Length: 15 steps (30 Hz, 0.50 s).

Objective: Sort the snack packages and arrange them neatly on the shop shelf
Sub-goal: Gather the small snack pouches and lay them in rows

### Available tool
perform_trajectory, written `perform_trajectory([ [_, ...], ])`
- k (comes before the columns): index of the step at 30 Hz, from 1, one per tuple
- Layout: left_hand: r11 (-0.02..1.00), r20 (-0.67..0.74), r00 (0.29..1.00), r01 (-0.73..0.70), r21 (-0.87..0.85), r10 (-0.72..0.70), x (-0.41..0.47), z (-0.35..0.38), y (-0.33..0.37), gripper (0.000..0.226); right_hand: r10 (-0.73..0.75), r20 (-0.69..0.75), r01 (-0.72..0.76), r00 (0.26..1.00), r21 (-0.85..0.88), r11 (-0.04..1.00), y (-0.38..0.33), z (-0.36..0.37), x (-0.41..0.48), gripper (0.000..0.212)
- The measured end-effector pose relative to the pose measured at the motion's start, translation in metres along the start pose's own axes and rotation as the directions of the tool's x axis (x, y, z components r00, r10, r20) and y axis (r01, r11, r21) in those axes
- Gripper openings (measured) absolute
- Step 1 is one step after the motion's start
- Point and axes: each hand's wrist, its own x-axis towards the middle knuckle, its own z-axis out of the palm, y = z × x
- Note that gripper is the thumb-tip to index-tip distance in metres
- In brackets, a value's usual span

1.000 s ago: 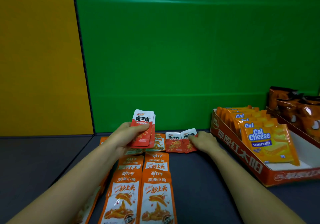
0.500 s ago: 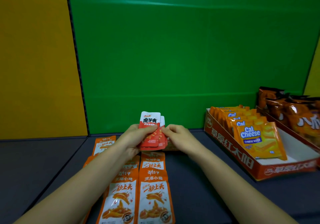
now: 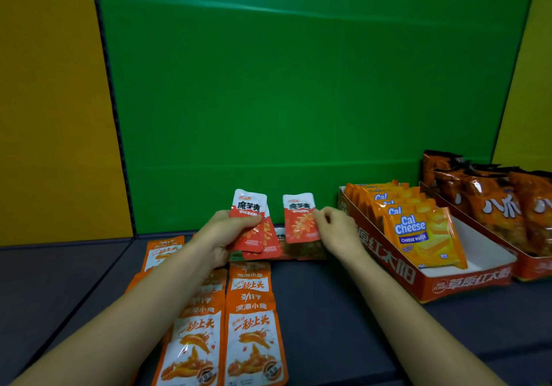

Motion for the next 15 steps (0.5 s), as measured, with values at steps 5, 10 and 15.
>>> perform_trajectory([
  [5, 1.0, -0.012, 1.0, -0.011, -0.001, 0.011, 0.001, -0.008, 0.003, 0.011, 0.104, -0.014, -0.105, 0.994, -0.191, 0.976, 0.028, -0.012, 0.015, 0.032],
  [10, 1.0, 0.022, 1.0, -0.003, 0.005, 0.003, 0.0, -0.003, 0.0, 0.006, 0.125, 0.008, -0.109, 0.992, -0.437, 0.893, 0.028, -0.015, 0.02, 0.028],
  [15, 1.0, 0.037, 0.999, -0.006, 0.026, 0.005, 0.001, 0.001, -0.002, 0.008, 0.16, 0.058, -0.09, 0.985, -0.62, 0.78, 0.021, -0.015, 0.019, 0.031],
])
